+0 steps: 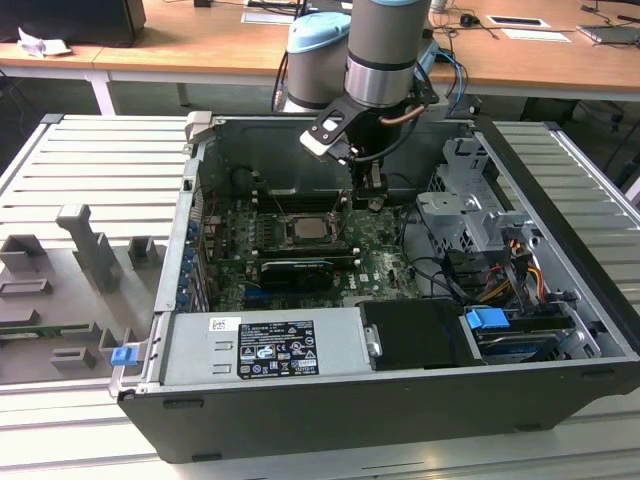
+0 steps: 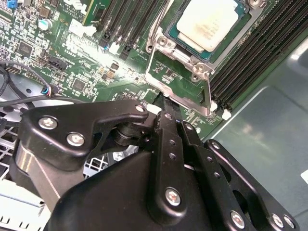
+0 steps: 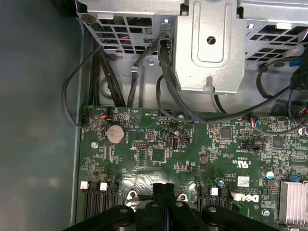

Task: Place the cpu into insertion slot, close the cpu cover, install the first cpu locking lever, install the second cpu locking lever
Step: 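Close the cpu cover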

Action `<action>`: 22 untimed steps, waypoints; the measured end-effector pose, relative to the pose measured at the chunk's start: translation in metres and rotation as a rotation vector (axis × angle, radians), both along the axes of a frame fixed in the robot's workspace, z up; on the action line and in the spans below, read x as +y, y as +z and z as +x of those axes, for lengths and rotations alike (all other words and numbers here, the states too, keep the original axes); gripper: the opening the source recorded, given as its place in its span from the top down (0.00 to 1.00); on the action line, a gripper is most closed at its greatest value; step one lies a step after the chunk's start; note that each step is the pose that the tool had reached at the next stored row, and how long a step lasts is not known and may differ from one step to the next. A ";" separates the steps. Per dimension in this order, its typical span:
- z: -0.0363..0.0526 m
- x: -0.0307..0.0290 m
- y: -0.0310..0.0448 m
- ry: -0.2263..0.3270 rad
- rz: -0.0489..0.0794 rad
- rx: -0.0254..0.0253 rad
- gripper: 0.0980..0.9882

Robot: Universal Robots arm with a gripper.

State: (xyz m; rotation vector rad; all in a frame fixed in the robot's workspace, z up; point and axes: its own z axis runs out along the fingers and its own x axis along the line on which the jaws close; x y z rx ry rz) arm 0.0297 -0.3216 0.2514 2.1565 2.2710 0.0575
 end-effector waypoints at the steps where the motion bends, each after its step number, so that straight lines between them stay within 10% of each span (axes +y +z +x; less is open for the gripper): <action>1: -0.0002 0.0000 0.0000 0.000 0.000 0.0000 0.99; 22: -0.0065 0.0000 -0.0003 0.000 0.000 0.0000 0.99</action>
